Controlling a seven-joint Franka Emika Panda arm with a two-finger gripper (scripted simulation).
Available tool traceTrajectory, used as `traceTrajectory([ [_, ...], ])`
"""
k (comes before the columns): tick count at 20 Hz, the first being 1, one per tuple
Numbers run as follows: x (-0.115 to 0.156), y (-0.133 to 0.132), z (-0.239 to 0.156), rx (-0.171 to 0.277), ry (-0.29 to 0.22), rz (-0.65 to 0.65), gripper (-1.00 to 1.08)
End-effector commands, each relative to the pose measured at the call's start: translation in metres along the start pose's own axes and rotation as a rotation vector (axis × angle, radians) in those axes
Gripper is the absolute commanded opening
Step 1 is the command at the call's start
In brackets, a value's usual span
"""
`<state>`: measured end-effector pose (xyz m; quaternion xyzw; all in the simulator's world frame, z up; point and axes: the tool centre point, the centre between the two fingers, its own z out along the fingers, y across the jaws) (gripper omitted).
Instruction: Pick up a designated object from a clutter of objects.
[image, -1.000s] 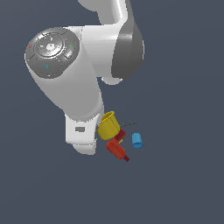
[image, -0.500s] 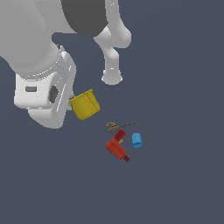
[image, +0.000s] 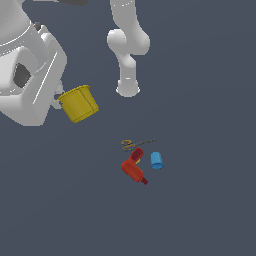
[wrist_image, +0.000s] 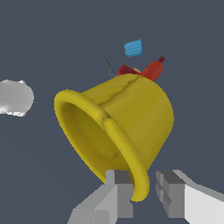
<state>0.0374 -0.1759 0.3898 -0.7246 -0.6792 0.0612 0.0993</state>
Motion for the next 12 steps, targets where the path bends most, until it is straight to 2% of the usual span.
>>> traceTrajectory([
  [1,-0.003,-0.002,-0.004,-0.001,-0.001,-0.002,-1.0],
  [6,-0.006,-0.004,-0.003,0.0,0.0,0.0,-1.0],
  [12,-0.028,-0.02,-0.011,0.0,0.0,0.0,-1.0],
])
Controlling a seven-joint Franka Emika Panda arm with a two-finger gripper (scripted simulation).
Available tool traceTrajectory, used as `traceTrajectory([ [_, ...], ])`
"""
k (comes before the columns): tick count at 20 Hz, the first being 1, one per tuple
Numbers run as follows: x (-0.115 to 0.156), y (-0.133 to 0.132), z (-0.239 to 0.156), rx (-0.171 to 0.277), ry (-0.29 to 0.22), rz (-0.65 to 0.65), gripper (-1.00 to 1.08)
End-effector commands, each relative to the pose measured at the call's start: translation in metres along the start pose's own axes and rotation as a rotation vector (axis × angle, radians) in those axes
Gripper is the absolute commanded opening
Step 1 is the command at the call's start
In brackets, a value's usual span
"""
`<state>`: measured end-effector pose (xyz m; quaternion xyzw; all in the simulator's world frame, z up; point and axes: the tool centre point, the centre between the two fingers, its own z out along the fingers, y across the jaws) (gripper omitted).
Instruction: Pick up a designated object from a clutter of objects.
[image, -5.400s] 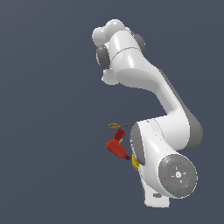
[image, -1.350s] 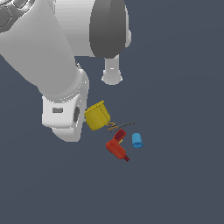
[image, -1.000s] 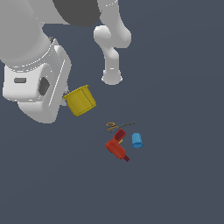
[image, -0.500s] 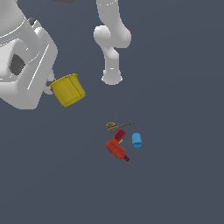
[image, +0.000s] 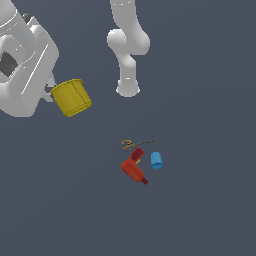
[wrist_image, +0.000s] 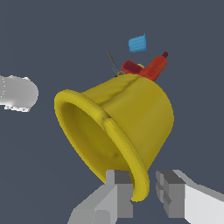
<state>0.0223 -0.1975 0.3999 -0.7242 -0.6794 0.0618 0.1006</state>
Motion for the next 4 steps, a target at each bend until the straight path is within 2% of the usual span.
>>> traceTrajectory([
  [1,-0.0086,-0.0068,-0.0043,-0.003,0.0,0.001,-1.0],
  [4,-0.0118,-0.0095,-0.0054,-0.003,0.0,0.001,-1.0],
])
